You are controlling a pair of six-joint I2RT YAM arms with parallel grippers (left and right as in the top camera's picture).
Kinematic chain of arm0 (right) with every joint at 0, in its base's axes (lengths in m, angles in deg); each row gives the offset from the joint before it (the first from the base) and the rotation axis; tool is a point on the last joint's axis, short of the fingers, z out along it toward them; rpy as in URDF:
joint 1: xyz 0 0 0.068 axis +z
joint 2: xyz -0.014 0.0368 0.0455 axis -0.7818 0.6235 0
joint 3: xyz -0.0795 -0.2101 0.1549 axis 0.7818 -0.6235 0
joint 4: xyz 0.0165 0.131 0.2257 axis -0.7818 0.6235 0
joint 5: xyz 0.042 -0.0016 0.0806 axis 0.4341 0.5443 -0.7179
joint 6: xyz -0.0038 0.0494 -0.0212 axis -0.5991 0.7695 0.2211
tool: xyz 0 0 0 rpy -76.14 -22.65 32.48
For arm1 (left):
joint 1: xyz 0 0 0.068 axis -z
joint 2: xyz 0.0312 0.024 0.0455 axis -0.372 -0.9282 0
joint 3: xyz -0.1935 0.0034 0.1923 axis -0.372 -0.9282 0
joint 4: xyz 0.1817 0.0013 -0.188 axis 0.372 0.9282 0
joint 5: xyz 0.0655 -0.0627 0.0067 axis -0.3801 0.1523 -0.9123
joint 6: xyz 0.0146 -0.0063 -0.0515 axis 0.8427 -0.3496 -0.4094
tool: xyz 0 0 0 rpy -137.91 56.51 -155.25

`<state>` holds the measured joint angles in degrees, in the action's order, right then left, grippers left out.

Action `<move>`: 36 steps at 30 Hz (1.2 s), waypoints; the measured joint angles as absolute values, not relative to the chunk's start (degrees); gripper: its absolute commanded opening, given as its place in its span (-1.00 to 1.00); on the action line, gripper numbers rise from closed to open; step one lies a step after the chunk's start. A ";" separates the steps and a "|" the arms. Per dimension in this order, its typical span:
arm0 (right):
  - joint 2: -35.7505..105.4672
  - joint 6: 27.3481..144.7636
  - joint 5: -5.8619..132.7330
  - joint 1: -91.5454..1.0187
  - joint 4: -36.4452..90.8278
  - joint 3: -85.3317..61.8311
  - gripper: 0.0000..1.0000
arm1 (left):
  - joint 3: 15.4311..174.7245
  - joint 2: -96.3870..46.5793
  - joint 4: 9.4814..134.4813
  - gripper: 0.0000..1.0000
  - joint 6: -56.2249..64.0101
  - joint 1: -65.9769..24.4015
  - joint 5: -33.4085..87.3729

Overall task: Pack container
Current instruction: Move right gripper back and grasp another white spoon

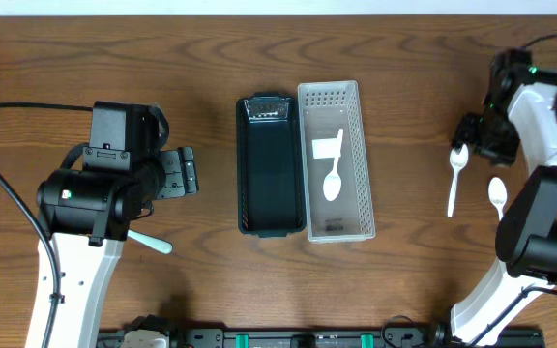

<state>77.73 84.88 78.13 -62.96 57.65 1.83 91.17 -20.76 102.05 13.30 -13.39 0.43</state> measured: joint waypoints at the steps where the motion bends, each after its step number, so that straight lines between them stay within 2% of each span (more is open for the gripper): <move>1: 77.73 84.46 77.63 -62.96 55.73 -0.20 0.36 | 91.17 -20.76 102.02 0.67 13.30 -13.39 0.43; 7: 77.73 82.52 75.31 -62.96 49.45 -6.54 0.32 | 91.17 -20.76 102.05 0.67 13.30 -13.39 0.43; 18: 77.73 81.51 74.03 -62.96 45.15 -11.85 -0.03 | 91.17 -20.76 102.05 0.67 13.30 -13.39 0.43; 22: 77.51 81.47 73.46 -62.93 44.38 -13.05 -0.27 | 91.17 -20.76 102.07 0.67 13.30 -13.39 0.43; 29: 77.36 81.38 72.89 -62.93 44.05 -13.38 -0.97 | 91.17 -20.76 102.07 0.67 13.30 -13.39 0.45; 36: 77.23 81.27 72.98 -62.93 43.94 -13.36 -0.98 | 91.17 -20.76 102.05 0.67 13.30 -13.39 0.43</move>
